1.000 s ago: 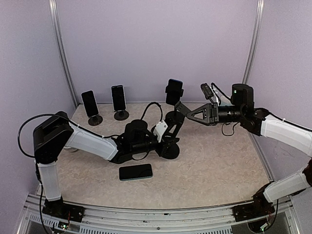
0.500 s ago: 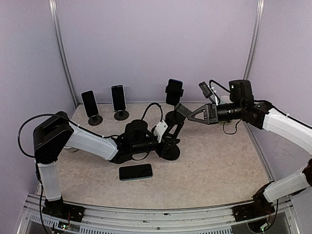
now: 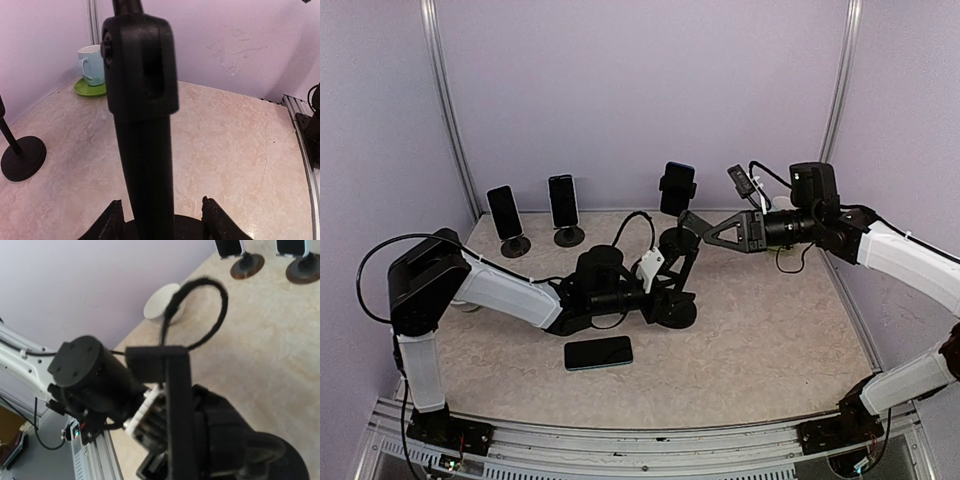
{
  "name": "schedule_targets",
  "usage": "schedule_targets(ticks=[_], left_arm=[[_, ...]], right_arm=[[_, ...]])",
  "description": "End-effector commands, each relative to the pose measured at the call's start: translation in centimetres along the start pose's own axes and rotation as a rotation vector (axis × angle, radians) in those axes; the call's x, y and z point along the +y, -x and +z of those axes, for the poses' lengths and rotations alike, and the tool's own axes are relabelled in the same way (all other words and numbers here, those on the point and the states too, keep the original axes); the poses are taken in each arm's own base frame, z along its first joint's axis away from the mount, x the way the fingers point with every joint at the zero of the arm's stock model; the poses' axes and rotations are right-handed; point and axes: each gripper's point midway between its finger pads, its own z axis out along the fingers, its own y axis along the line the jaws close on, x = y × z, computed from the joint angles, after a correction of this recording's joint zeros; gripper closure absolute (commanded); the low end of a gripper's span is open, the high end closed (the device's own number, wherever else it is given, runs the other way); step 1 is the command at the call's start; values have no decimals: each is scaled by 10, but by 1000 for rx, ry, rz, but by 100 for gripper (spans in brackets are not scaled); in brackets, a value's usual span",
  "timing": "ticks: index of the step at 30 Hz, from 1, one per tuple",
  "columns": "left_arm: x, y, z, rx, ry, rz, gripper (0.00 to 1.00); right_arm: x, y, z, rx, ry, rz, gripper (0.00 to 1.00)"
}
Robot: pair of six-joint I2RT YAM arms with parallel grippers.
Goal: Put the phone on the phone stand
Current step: Pass from the left arm to the right, then place the phone stand at the center of the board.
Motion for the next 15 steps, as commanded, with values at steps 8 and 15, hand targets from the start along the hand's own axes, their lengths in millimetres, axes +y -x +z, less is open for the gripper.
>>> schedule_targets(ticks=[8,15], left_arm=[[13,25,-45,-79,90,-47,1],[21,6,-87,-14,192,-114,1]], right_arm=[[4,36,-8,-75,-43,-130,100],[-22,22,-3,-47,-130,-208,100]])
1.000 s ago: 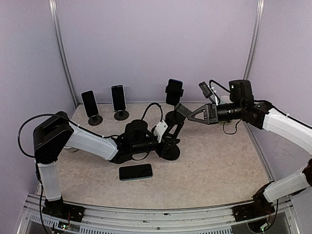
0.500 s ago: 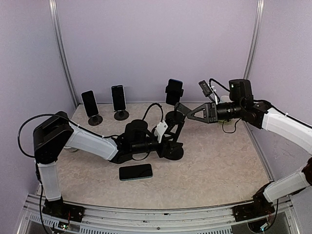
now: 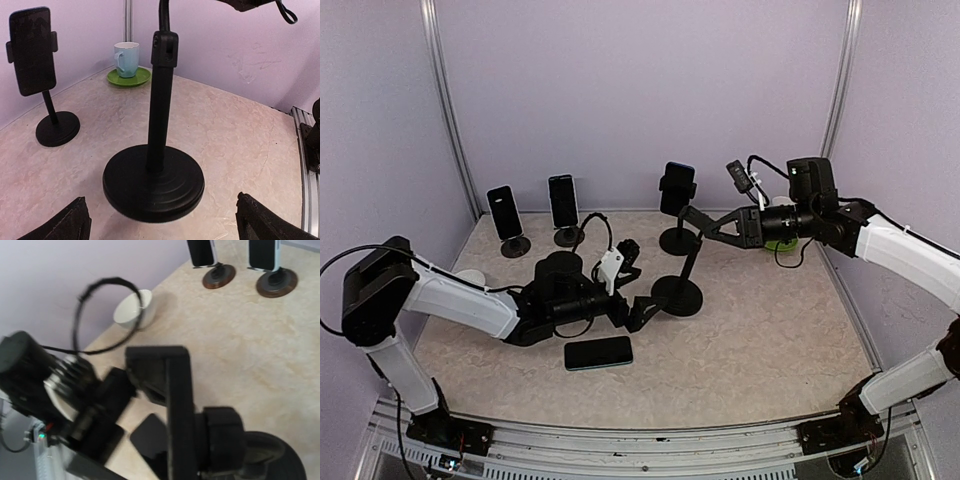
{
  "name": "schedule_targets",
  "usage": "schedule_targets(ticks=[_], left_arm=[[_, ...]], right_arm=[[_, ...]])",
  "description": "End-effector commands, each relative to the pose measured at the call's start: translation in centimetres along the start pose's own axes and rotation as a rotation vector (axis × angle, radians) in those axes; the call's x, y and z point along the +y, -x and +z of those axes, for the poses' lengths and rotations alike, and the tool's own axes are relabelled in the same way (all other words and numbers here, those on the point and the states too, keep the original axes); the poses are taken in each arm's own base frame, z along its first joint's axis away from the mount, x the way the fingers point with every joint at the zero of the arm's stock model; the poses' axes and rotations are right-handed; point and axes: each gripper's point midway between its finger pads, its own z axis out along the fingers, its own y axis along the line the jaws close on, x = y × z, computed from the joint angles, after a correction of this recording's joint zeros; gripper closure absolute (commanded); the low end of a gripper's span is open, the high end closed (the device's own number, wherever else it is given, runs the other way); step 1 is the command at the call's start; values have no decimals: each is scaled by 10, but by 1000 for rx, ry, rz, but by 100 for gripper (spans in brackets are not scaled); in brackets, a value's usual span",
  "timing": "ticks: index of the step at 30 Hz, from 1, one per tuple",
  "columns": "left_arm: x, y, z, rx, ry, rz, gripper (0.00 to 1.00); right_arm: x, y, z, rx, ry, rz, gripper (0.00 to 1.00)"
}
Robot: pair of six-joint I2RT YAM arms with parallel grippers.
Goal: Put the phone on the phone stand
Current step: Place the phone stand at the center of the board.
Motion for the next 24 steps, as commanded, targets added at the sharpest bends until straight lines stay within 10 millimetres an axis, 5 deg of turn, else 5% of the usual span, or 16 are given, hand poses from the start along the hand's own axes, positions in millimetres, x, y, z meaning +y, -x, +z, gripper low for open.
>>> schedule_targets(ticks=[1,18,24], left_arm=[[13,-3,-25,19,92,-47,1],[21,-46,-70,241,199,-126,1],[21,-53,-79,251,217,-155,1]], right_arm=[[-12,6,-1,-33,-63,-139,100],[-63,-30,6,59,-254,-246,100],[-73,-46,11,102,-270,-215,90]])
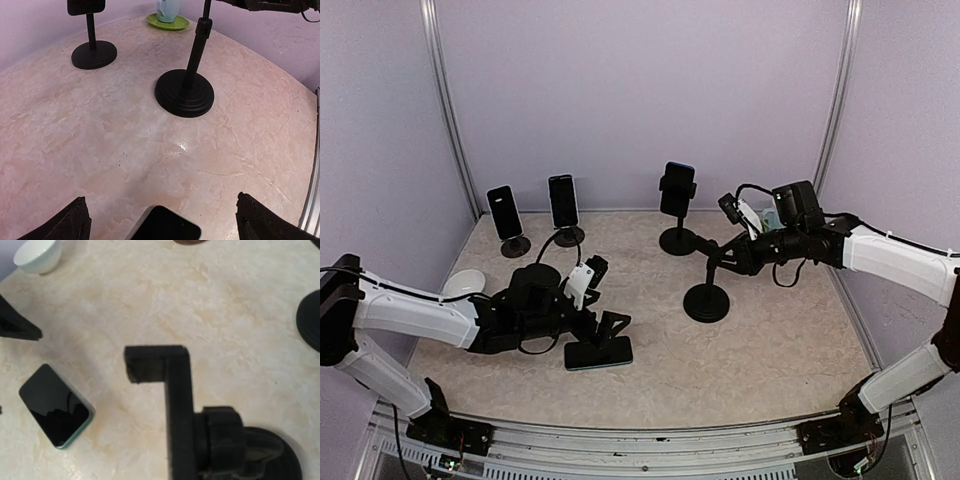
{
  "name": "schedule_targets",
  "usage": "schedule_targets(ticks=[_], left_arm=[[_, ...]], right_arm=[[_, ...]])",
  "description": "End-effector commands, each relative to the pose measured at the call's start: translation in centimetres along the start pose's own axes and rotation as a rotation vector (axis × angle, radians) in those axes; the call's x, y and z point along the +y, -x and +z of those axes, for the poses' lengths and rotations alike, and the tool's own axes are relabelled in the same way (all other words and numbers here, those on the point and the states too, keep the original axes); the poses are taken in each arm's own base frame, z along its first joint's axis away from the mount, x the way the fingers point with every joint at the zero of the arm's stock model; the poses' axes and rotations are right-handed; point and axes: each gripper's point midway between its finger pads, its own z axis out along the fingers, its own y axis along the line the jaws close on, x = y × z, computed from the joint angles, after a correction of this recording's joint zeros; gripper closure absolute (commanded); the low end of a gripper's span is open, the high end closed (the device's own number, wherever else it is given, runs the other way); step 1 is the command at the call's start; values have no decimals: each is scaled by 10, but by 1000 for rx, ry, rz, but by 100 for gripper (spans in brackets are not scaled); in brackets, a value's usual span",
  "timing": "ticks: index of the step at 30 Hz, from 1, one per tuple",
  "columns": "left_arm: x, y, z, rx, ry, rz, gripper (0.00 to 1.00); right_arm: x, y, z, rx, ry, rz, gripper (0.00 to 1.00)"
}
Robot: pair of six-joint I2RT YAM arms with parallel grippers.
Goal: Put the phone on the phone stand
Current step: Place the phone stand at the center of the board.
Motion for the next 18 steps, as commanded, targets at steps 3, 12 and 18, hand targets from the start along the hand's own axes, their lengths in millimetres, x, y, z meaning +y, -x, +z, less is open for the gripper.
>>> schedule_targets(ticks=[3,12,18], left_arm=[[3,-8,-12,15,30,-32,1],[6,2,-27,-2,58,-24,1],[7,-5,-32,60,51,18,1]], right_arm=[[-7,6,2,-29,-26,-36,82],[-2,10,-16,-2,-53,5,37],[13,29,-55,-46,-88,-31,21]])
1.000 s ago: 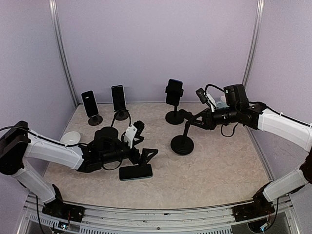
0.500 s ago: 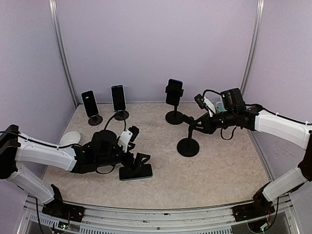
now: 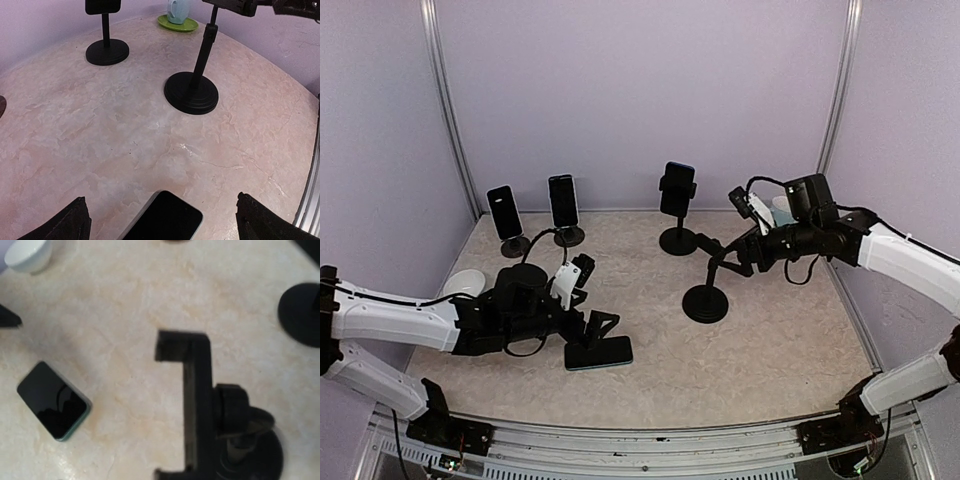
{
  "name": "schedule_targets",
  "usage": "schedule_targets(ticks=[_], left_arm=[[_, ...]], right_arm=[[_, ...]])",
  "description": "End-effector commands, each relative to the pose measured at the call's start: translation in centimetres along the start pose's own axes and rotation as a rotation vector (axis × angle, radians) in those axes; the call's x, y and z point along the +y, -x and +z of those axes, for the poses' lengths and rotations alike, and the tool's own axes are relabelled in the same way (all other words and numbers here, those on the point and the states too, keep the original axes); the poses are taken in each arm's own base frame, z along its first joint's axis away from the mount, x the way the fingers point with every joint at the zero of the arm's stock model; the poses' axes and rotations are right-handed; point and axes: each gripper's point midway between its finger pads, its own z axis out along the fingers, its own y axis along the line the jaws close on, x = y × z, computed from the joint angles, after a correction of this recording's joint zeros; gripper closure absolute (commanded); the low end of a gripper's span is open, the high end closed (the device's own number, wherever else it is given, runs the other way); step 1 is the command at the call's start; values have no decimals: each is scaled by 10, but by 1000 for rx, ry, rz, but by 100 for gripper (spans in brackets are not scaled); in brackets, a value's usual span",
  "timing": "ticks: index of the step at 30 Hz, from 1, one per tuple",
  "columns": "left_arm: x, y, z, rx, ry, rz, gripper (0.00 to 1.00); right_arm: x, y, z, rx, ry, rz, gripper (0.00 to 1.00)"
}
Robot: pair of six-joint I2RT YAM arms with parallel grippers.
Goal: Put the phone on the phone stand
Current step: Place the phone stand at the center of the board.
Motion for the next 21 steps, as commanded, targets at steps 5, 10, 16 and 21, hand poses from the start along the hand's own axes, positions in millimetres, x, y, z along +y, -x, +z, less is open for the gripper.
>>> schedule_targets(ticks=[5,10,16,21], left_arm=[[-6,-22,0,172,-46,116,1],[-17,-43,24,296,-109,178,1],[-25,-63,48,449,-160,253,1],[-28,-60,55,479,-173,320,1]], right_arm=[[17,43,-66,-132,-79,-80,15],[15,33,-59,-124,-71,-58,14],[23,30,-60,-162,-31,-45,15],[29,29,-65,-182,-12,-45,14]])
